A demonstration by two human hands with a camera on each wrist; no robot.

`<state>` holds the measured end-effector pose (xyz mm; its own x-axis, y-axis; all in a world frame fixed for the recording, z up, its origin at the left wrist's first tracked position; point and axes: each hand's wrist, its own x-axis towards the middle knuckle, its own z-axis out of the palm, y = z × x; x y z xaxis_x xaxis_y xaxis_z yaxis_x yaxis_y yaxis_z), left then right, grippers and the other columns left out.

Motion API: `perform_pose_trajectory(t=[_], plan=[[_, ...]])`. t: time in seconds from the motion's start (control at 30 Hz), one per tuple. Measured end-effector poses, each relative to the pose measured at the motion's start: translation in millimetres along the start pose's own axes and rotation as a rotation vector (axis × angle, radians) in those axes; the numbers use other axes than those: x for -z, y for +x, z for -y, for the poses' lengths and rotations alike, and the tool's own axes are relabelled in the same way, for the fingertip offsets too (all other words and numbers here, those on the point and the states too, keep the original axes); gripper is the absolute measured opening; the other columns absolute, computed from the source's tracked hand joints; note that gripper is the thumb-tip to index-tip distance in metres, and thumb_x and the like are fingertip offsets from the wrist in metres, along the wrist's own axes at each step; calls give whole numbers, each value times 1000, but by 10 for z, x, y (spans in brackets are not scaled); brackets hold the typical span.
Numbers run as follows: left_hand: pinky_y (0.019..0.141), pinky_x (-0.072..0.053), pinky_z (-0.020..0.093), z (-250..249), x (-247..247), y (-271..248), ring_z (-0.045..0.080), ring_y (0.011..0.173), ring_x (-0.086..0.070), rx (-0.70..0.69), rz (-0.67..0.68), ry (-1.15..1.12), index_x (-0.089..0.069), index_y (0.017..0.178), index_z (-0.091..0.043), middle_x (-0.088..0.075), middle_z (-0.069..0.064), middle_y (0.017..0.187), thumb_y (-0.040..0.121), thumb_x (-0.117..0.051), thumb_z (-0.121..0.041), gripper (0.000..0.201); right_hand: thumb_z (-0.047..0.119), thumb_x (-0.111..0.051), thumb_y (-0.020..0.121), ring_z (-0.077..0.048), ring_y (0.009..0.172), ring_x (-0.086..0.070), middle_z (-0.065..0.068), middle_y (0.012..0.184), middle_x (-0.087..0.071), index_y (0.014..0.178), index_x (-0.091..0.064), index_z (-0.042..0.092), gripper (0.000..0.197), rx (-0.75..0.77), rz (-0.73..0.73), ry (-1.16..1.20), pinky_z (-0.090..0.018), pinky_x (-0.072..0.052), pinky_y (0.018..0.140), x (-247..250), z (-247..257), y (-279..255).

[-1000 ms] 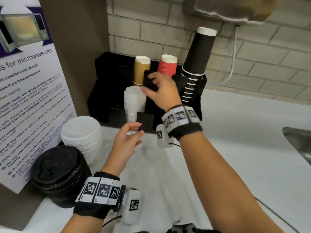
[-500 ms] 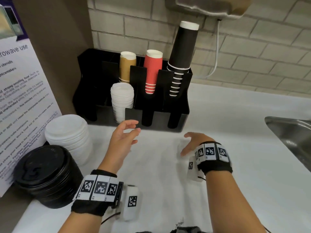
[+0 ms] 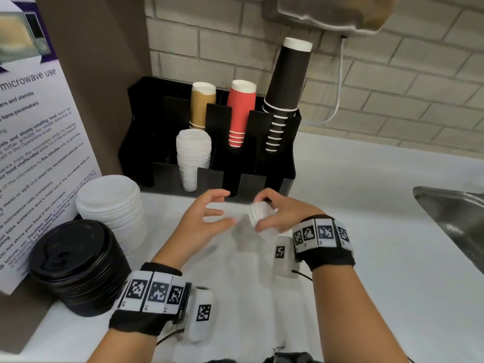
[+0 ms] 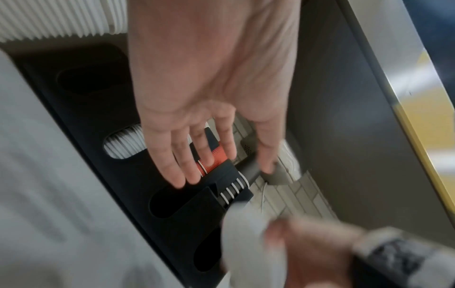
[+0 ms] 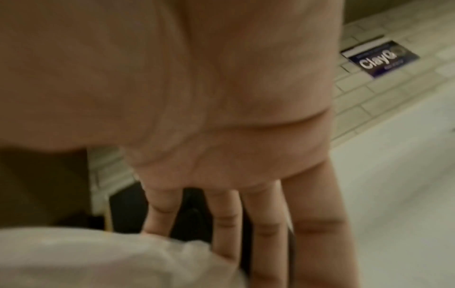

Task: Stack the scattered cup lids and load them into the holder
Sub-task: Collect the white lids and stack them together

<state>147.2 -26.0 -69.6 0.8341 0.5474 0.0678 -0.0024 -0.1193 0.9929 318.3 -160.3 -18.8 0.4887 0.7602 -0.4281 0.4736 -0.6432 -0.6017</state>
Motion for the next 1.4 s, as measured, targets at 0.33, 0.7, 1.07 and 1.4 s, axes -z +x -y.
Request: perform_pose_trajectory(t=[0.33,0.7,1.07,1.4], plan=[[98,-53,42,-67,-61,-40,16,120,-59,-110,66,-180,-50,130,-43,-59,-14,127,62,-90,-20,82,23,-84,65,-18,102,-64,0,117,-58,113,-50,39,61,427,0,373,-38,-55,91,-119,356,-119],[77,-57,25,-108,-60,-16,3,114,-60,-196,-5,-251,-54,124,-41,-61,-19,120,53,-87,-18,82,19,-86,65,-21,104,-66,-6,118,-62,118,-53,34,65,449,-22,455,-42,-54,93,-130,396,-79],[77,-56,24,-108,-7,20,8,120,-57,-170,5,-270,-49,129,-41,-56,-7,133,56,-84,-14,86,12,-85,69,-19,109,-63,-4,118,-64,121,-58,26,60,447,-50,442,-44,-53,94,-118,443,-49],[87,-53,20,-17,106,117,5,113,-61,-117,-193,-203,-46,131,-45,-51,-13,133,58,-80,-45,80,12,-85,67,-13,93,-63,0,107,-60,111,-49,27,58,494,-241,348,-26,-58,72,63,854,324]])
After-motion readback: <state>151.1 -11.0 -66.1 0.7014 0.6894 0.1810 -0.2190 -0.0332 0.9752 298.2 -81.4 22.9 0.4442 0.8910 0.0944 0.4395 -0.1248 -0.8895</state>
